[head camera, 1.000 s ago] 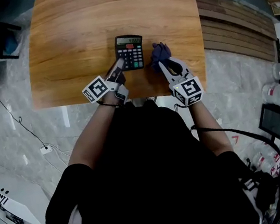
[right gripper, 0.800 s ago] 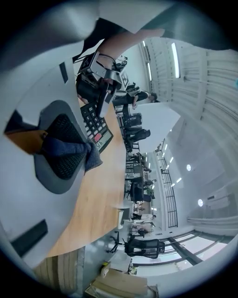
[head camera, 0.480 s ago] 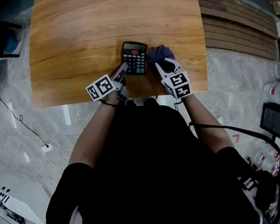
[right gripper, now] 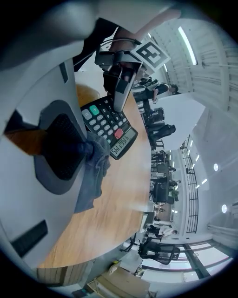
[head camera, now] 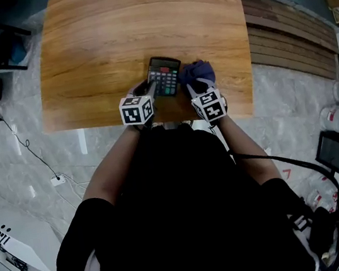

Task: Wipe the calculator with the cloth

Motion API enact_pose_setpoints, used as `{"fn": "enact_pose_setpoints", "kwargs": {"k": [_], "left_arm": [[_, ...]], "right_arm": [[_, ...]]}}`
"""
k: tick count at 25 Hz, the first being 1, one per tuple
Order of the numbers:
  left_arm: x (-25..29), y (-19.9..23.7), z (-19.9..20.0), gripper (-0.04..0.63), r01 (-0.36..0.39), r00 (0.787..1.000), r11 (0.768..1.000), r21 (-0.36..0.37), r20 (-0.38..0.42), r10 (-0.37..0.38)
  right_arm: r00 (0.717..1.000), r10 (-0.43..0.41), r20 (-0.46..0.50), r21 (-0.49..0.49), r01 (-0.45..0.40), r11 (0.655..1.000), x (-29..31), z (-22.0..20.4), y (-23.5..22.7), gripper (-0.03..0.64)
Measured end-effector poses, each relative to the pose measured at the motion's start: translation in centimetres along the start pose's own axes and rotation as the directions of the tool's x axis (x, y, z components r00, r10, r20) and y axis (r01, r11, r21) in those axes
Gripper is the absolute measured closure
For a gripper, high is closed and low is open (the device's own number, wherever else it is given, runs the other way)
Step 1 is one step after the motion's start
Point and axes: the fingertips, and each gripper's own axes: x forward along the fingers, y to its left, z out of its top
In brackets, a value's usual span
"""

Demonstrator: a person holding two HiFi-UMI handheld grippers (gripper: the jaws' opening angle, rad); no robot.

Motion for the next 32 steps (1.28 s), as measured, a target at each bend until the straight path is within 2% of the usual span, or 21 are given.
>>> {"fn": "enact_pose_setpoints", "kwargs": {"k": [5, 8, 10, 11, 12, 13, 14, 15, 20, 26, 30, 32], "left_arm": [[0.2, 1.0, -0.8, 0.475, -0.069, 0.997, 0.993, 0.091, -0.035, 0.073], [0.4, 1.1, -1.1, 0.469, -0.123, 0.989, 0.968, 0.219, -0.052, 0.137], [0.4, 1.2, -1.2, 0.470, -0.164, 0.980, 0.937, 0.308, -0.056, 0.190], [0.2, 1.3, -1.1, 0.492, -0.192, 0.973, 0.912, 0.362, -0.051, 0.224], [0.1, 1.4, -1.0, 0.562, -0.216, 0.966, 0.882, 0.419, -0.038, 0.254], [-0.1, 1.3, -0.8, 0.566, -0.226, 0.963, 0.856, 0.465, -0.024, 0.268], [-0.2, 1.1, -0.7, 0.566, -0.225, 0.964, 0.842, 0.490, -0.014, 0.265], [-0.4, 0.9, -0.5, 0.566, -0.218, 0.967, 0.841, 0.495, -0.006, 0.254], [-2.6, 0.8, 1.9, 0.566, -0.228, 0.973, 0.882, 0.413, 0.071, 0.218], [-5.2, 0.1, 5.5, 0.566, -0.221, 0.972, 0.902, 0.370, 0.160, 0.173], [-6.8, -0.9, 8.5, 0.566, -0.194, 0.966, 0.922, 0.334, 0.230, 0.120], [-7.8, -1.7, 10.1, 0.566, -0.172, 0.956, 0.933, 0.315, 0.281, 0.081]], "right_arm": [[0.997, -0.027, -0.072, 0.025, 0.029, 0.999, 0.8, -1.2, -0.1, 0.554], [0.993, -0.063, -0.100, 0.010, 0.065, 0.998, 0.5, -0.9, -0.4, 0.554], [0.991, -0.086, -0.099, 0.006, 0.087, 0.996, 0.0, -0.4, -0.7, 0.554], [0.992, -0.092, -0.091, 0.010, 0.094, 0.996, -0.4, 0.0, -0.8, 0.554], [0.992, -0.094, -0.081, 0.018, 0.096, 0.995, -0.8, 0.5, -0.9, 0.554], [0.993, -0.094, -0.069, 0.026, 0.096, 0.995, -1.2, 0.9, -1.0, 0.554], [0.994, -0.093, -0.058, 0.035, 0.095, 0.995, -1.7, 1.4, -1.0, 0.552], [0.995, -0.091, -0.046, 0.044, 0.093, 0.995, -2.3, 1.9, -1.1, 0.554], [0.997, -0.073, 0.021, 0.080, 0.071, 0.994, -4.4, 4.9, -0.7, 0.552], [0.994, -0.100, 0.036, 0.082, 0.097, 0.992, -5.1, 6.6, -1.1, 0.552], [0.989, -0.135, 0.065, 0.081, 0.130, 0.988, -6.0, 8.1, -1.9, 0.549], [0.981, -0.142, 0.134, 0.070, 0.134, 0.989, -7.1, 10.1, -1.8, 0.549]]}}
